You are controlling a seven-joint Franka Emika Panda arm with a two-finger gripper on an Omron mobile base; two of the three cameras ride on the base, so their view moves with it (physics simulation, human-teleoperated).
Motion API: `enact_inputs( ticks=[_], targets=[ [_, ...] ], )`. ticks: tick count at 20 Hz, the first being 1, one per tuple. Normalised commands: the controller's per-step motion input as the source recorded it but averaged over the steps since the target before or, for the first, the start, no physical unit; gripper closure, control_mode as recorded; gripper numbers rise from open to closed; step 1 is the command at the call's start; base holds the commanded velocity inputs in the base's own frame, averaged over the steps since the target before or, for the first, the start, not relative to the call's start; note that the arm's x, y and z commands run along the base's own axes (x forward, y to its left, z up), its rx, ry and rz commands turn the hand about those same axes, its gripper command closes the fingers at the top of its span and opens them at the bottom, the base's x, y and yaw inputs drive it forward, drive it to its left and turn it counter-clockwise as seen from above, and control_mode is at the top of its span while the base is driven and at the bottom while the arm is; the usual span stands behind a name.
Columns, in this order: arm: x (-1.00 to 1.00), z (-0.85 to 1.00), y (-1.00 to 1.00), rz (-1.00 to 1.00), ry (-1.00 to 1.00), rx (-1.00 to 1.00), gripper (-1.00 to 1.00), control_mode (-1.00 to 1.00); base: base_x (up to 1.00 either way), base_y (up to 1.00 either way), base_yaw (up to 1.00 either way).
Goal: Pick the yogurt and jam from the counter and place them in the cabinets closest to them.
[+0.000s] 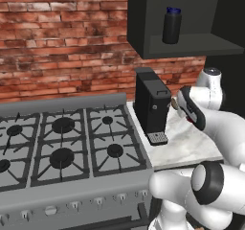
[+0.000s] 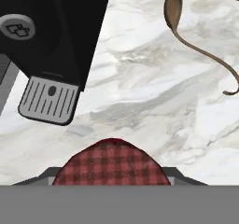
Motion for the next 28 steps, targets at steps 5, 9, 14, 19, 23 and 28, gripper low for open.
enact_inputs(
  ticks=[5, 9, 14, 19, 23, 28],
  targets=[
    [-0.03, 0.62, -0.15, 0.0, -0.03, 0.05, 1.0, -1.0, 0.0, 0.0, 0.0],
    [0.0, 0.63, -0.15, 0.0, -0.05, 0.04, 1.0, -1.0, 0.0, 0.0, 0.0],
    [-0.04, 0.6, -0.15, -0.01, -0.08, 0.02, 1.0, -1.0, 0.0, 0.0, 0.0],
    [-0.1, 0.52, -0.18, -0.02, -0.12, 0.02, 1.0, -1.0, 0.0, 0.0, 0.0],
    [-0.16, 0.43, -0.13, -0.05, -0.2, 0.02, 1.0, -1.0, 0.0, 0.0, 0.0],
    [-0.15, 0.47, -0.04, -0.06, -0.26, 0.03, 1.0, -1.0, 0.0, 0.0, 0.0]
  ],
)
